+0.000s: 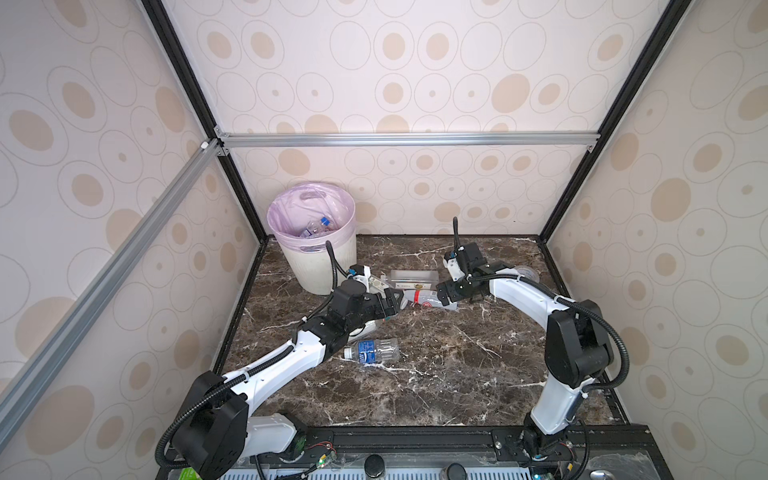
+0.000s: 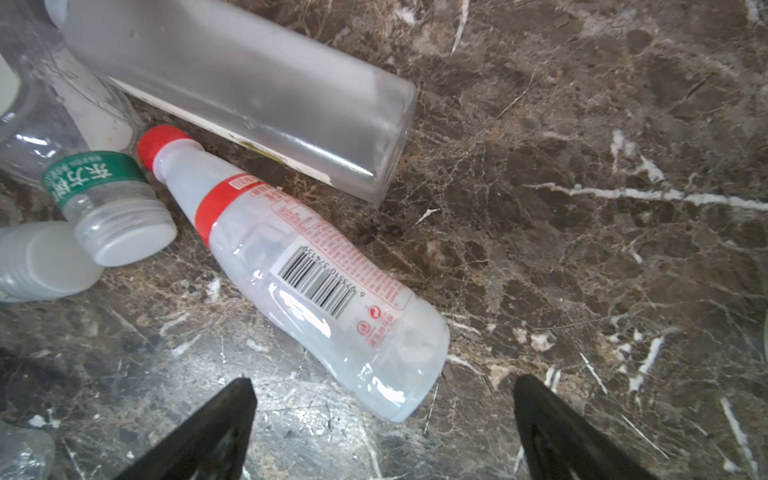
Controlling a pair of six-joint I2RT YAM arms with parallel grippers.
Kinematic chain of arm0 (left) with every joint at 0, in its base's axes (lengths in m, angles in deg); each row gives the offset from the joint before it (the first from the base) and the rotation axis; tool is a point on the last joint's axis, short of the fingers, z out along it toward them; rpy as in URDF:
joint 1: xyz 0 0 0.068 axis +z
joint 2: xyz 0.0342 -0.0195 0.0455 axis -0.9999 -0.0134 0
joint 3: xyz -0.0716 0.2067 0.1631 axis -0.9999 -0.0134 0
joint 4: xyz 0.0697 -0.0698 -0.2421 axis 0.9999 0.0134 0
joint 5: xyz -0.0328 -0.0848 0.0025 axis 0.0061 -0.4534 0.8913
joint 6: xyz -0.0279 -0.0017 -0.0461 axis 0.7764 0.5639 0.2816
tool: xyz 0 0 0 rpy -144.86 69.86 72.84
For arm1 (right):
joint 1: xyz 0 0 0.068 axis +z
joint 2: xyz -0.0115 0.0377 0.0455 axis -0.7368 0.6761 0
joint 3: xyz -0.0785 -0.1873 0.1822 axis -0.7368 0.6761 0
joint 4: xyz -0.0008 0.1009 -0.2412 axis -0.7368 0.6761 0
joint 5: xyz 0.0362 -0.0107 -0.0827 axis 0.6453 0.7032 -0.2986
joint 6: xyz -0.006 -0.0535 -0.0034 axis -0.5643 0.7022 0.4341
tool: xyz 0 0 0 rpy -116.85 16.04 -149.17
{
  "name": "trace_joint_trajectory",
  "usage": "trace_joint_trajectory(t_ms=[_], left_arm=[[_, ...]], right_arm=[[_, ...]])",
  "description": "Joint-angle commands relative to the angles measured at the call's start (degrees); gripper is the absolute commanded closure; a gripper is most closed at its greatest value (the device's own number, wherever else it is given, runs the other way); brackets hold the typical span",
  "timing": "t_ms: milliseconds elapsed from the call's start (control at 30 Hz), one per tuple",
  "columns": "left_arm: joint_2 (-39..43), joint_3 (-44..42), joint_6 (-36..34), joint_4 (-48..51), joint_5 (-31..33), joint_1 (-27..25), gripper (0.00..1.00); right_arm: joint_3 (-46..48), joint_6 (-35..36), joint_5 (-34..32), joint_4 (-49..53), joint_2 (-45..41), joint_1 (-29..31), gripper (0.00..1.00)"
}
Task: Throw the plastic bottles in the bin
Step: 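Move both grippers back down over the bottle pile, then lower the right gripper onto the red-capped red-banded bottle and close it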
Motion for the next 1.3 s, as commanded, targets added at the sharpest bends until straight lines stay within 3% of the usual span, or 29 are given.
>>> trace_joint_trajectory(t_ms=[0,500,867,1267], left_arm=[[-0.42,-1.06,2.83,-4.58,-1.13,-0.6,0.01],[-2.74,-1.31,3.52,-6.18,-1.01,-0.71,0.01],[-1.25,-1.89,3.78,-5.4,-0.5,-0.84,0.01],[-0.8,-3.01,4.6,-6.19,-0.84,-0.9,0.01]], right_arm=[[-2.39,3.3,0.1,0.19,2.44,0.17,0.0],[-2.42,4.27,2.76,0.09,7.61,2.78,0.07],[-0.68,2.68,2.78,1.8,7.25,3.78,0.21],[1.86,0.57,0.19,4.51,6.85,6.66,0.23]])
